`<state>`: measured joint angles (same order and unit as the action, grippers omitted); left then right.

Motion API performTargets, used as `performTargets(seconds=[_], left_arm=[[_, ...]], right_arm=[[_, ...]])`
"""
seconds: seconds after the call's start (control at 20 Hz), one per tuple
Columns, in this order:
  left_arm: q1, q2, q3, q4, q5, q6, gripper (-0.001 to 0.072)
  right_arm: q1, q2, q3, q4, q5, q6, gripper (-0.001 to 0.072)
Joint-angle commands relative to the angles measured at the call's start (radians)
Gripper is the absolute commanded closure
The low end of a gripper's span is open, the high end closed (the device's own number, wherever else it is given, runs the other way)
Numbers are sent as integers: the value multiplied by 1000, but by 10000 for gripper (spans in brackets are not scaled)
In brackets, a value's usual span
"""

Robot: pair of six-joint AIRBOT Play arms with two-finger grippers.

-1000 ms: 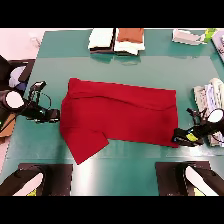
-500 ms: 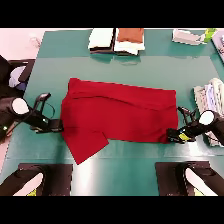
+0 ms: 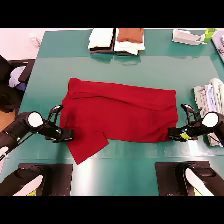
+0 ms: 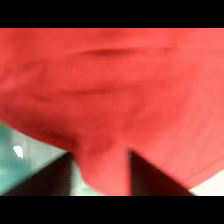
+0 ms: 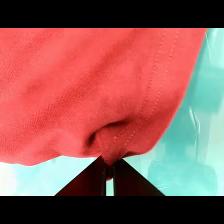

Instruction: Fold the shirts.

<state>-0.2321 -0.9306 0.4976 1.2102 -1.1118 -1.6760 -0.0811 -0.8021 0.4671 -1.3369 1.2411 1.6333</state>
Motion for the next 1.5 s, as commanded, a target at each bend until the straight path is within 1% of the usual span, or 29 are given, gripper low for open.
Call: performTargets(seconds=[0.0, 0.05, 0.2, 0.25, 0.35, 0.5, 0.6, 0.7, 0.8, 0.95, 1.1, 1.25, 1.35, 1.45], left_arm=[[-24, 0, -9, 27, 29, -19, 529], [-24, 1, -2, 45, 15, -16, 677], [-24, 46, 65, 102, -89, -14, 684], [-24, 102, 72, 107, -113, -18, 684], [-24, 221, 72, 106, -208, -23, 684], [-24, 352, 79, 74, -347, -22, 684], [-24, 370, 127, 69, -375, -19, 684], [-24, 344, 203, 85, -333, -10, 684], [-24, 270, 292, 141, -265, 31, 684], [-10, 96, 423, 224, -130, 47, 683], [38, -120, 548, 227, 30, 92, 683], [39, -325, 646, 219, 106, 154, 682], [39, -431, 693, 223, 152, 164, 682], [39, -498, 721, 228, 190, 164, 682]], right_arm=[[1, 4, 1, 2, 3, 1, 695], [1, 4, 8, 1, 20, 0, 695], [1, 4, 90, -4, 110, -13, 696], [1, 5, 121, -33, 154, -16, 696], [1, 18, 161, -113, 244, -19, 696], [1, 107, 168, -176, 298, -19, 697], [0, 163, 172, -185, 311, -19, 697], [1, 162, 217, -185, 298, -19, 698], [1, 92, 299, -183, 257, -19, 698], [1, -80, 434, -182, 163, -19, 698], [1, -302, 580, -173, 111, -19, 698], [1, -502, 716, -158, 77, -19, 698], [1, -607, 799, -146, 52, -19, 698], [2, -690, 877, -119, 43, -19, 697]])
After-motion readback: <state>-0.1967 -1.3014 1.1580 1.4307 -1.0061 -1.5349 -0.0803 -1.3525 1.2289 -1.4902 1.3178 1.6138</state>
